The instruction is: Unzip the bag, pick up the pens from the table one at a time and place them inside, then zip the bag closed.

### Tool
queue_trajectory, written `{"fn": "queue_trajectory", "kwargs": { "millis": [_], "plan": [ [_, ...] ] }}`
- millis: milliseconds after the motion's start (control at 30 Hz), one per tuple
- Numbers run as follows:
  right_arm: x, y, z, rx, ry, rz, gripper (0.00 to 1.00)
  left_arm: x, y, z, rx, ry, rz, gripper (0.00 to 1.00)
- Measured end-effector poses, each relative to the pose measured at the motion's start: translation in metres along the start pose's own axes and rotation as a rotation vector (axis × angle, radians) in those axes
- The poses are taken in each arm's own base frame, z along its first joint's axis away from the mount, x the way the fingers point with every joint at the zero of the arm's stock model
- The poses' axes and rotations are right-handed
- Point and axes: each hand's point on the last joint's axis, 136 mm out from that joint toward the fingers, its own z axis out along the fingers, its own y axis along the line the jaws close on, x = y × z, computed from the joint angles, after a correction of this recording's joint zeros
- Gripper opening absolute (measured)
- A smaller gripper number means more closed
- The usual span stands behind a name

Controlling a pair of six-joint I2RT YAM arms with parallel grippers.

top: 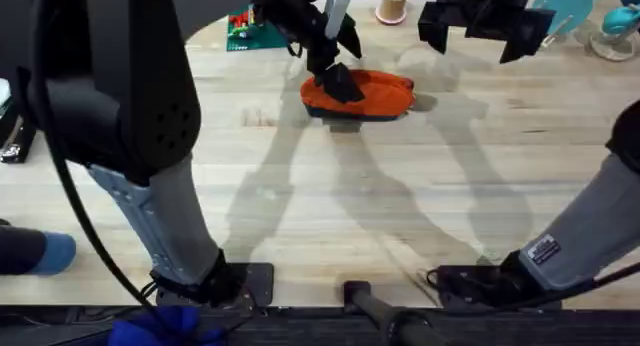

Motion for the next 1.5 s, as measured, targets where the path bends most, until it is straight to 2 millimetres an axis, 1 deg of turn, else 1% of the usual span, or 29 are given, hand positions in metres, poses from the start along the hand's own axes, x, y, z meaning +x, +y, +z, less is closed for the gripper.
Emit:
{"fn": "queue_trajectory", "kwargs": {
  "millis": [267,533,567,633,667,733,800,867,900,933,1100,1267,1367,1500],
  "plan": [
    [0.000,0.000,0.000,0.000,0.000,0.000,0.996,0.010,0.001,0.010,0.019,0.008,-0.019,0.993],
    [0.000,0.000,0.000,0.000,0.000,0.000,0.995,0.009,0.004,0.011,0.012,0.003,-0.011,0.985],
    [0.000,0.000,0.000,0.000,0.000,0.000,0.995,0.009,0.004,0.011,0.011,0.002,-0.010,0.937],
    [0.000,0.000,0.000,0.000,0.000,0.000,0.995,0.009,0.004,0.011,0.011,0.002,-0.008,0.786],
    [0.000,0.000,0.000,0.000,0.000,0.000,0.995,0.009,0.004,0.011,0.011,0.002,-0.006,0.660],
    [0.000,0.000,0.000,0.000,0.000,0.000,0.996,0.009,0.004,0.011,0.011,0.002,-0.003,0.492],
    [0.000,0.000,0.000,0.000,0.000,0.000,0.996,0.009,0.004,0.011,0.011,0.002,-0.003,0.361],
    [0.000,0.000,0.000,0.000,0.000,0.000,0.996,0.009,0.005,0.011,0.010,0.003,-0.001,0.155],
    [0.000,0.000,0.000,0.000,0.000,0.000,0.996,0.009,0.005,0.011,0.009,0.004,0.002,0.076],
    [0.000,0.000,0.000,0.000,0.000,0.000,0.996,0.010,0.005,0.011,0.008,0.005,0.002,0.052],
    [0.002,-0.001,0.000,0.005,0.007,-0.004,0.995,0.010,0.005,0.011,0.008,0.006,0.002,0.044],
    [0.014,-0.004,0.000,0.004,0.066,-0.022,0.995,0.010,0.005,0.011,0.008,0.006,0.002,0.044],
    [0.022,-0.003,0.000,-0.022,0.122,-0.023,0.995,0.010,0.005,0.011,0.007,0.008,0.002,0.044],
    [0.026,-0.003,-0.003,-0.094,0.184,-0.011,0.995,0.010,0.005,0.011,0.006,0.008,0.002,0.044]
  ]
}}
